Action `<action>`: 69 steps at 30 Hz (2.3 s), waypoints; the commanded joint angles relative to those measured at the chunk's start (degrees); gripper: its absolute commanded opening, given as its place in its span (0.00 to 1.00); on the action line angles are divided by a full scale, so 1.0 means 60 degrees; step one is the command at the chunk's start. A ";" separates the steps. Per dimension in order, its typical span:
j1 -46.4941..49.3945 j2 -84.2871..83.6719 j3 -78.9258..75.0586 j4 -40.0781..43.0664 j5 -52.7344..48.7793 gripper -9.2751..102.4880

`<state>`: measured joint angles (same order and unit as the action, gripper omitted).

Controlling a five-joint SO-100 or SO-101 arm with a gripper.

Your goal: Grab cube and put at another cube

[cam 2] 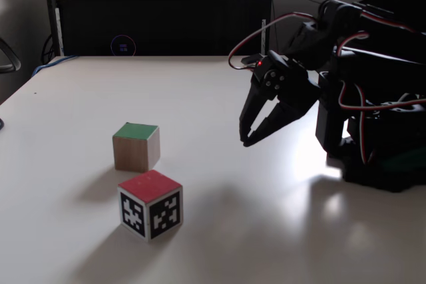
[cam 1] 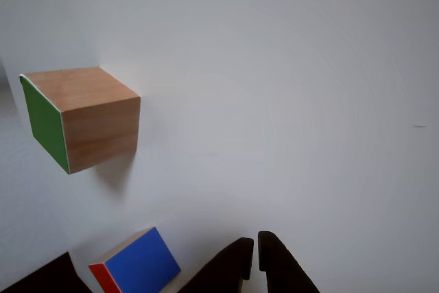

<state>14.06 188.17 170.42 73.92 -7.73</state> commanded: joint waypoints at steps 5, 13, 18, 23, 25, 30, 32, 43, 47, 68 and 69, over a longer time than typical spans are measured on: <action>0.0630 0.0044 -0.0059 0.0000 0.0659 0.08; 0.0630 0.0044 -0.0059 0.0000 0.0659 0.08; 0.0586 0.0044 -0.0015 -0.0264 0.0732 0.09; 0.0205 0.0044 -0.0791 -0.0293 0.1128 0.14; -0.0088 -0.0044 -0.1348 -0.0117 0.1348 0.17; -0.0806 -0.0366 -0.1890 -0.0483 0.1685 0.28; -0.0981 -0.0381 -0.1948 -0.0732 0.1831 0.33; -0.0894 -0.5493 -0.4438 -0.2036 0.2490 0.38; -0.0688 -0.8511 -0.6460 -0.1860 0.2930 0.36; -0.0337 -1.5762 -1.3359 0.0571 0.3955 0.46; -0.0308 -1.6055 -1.3667 0.0762 0.4014 0.47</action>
<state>11.95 94.13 94.39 76.46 15.64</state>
